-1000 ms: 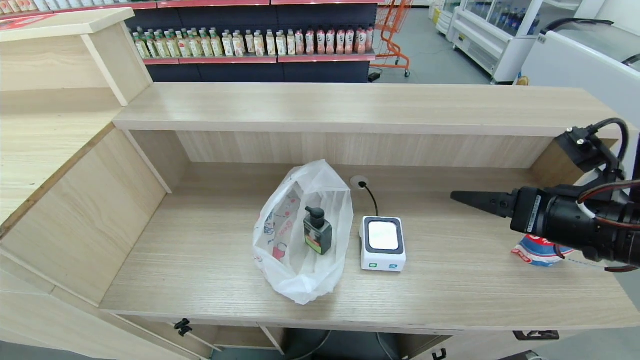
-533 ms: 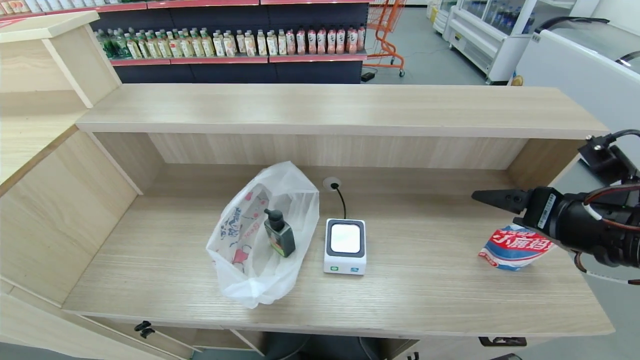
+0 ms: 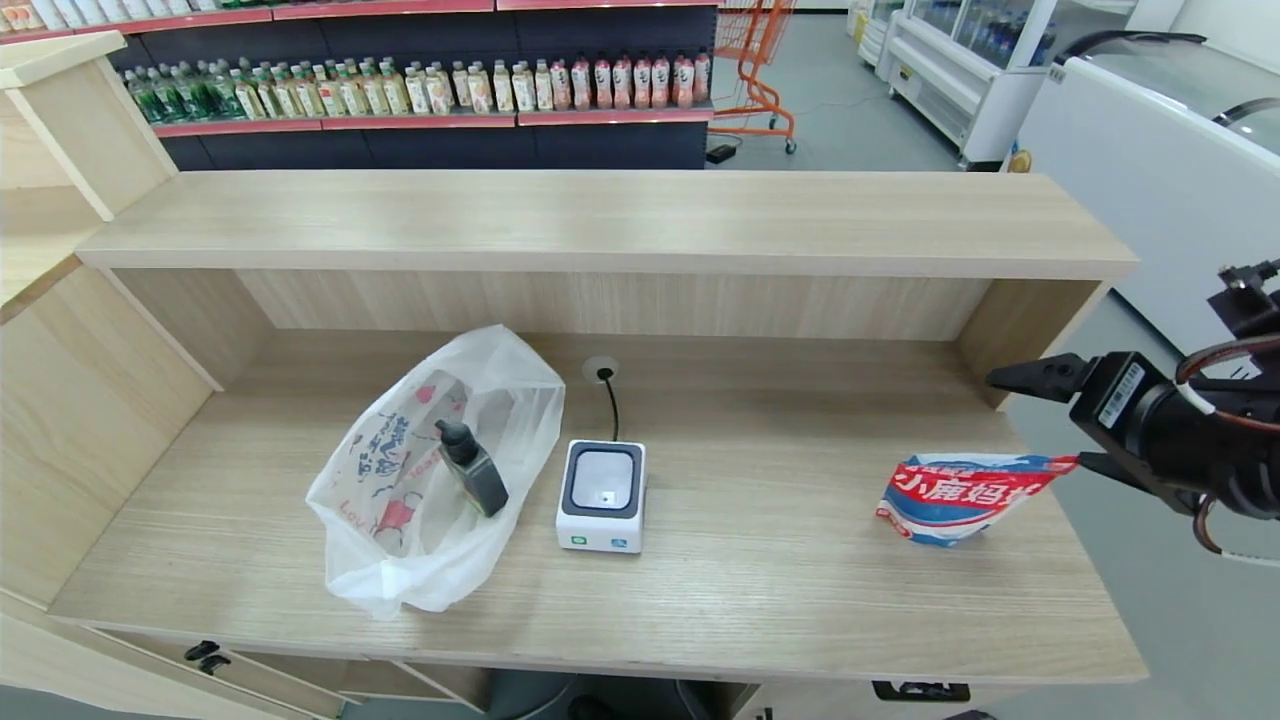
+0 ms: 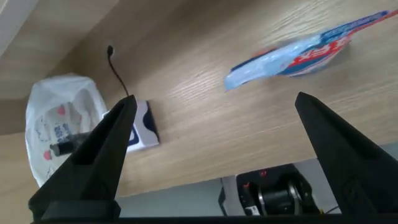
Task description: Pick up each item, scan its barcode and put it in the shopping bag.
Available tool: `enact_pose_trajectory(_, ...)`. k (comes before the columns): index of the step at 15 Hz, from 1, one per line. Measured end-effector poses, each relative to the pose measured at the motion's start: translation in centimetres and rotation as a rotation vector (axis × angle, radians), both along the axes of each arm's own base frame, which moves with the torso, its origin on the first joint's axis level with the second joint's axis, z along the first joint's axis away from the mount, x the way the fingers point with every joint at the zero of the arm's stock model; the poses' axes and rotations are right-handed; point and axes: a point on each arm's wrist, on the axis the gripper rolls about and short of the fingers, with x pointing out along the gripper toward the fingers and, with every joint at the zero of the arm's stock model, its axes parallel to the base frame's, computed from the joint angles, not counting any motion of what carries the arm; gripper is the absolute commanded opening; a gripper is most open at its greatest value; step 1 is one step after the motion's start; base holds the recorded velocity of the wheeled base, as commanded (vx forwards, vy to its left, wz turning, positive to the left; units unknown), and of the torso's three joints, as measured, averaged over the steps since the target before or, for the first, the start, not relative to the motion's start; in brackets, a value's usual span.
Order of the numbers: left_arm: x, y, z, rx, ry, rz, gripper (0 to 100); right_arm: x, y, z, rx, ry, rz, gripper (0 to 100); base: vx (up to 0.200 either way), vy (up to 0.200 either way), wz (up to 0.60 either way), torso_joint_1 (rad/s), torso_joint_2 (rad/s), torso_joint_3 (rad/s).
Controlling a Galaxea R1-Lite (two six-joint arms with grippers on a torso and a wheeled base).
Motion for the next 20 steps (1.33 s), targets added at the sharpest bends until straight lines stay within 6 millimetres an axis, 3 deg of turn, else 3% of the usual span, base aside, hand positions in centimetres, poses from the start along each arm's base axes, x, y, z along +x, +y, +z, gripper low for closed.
enact_pose_trajectory(4, 0.0, 0.0, 0.0, 0.000, 0.000, -0.002, 100, 0.0, -0.6, -0.9, 0.035, 0.092, -0.138, 100, 0.000, 0.000, 0.00, 0.000, 0.00, 0.000)
enact_pose_trajectory(7, 0.0, 0.0, 0.0, 0.000, 0.000, -0.002, 100, 1.2, -0.9, -2.1, 0.053, 0.136, -0.255, 100, 0.000, 0.000, 0.00, 0.000, 0.00, 0.000)
enact_pose_trajectory(13, 0.0, 0.0, 0.0, 0.001, 0.000, -0.002, 100, 5.3, -1.6, -5.4, 0.056, 0.205, -0.374, 100, 0.000, 0.000, 0.00, 0.000, 0.00, 0.000)
enact_pose_trajectory(20, 0.0, 0.0, 0.0, 0.000, 0.000, -0.002, 100, 9.9, -0.7, -10.7, -0.013, 0.264, -0.346, 100, 0.000, 0.000, 0.00, 0.000, 0.00, 0.000)
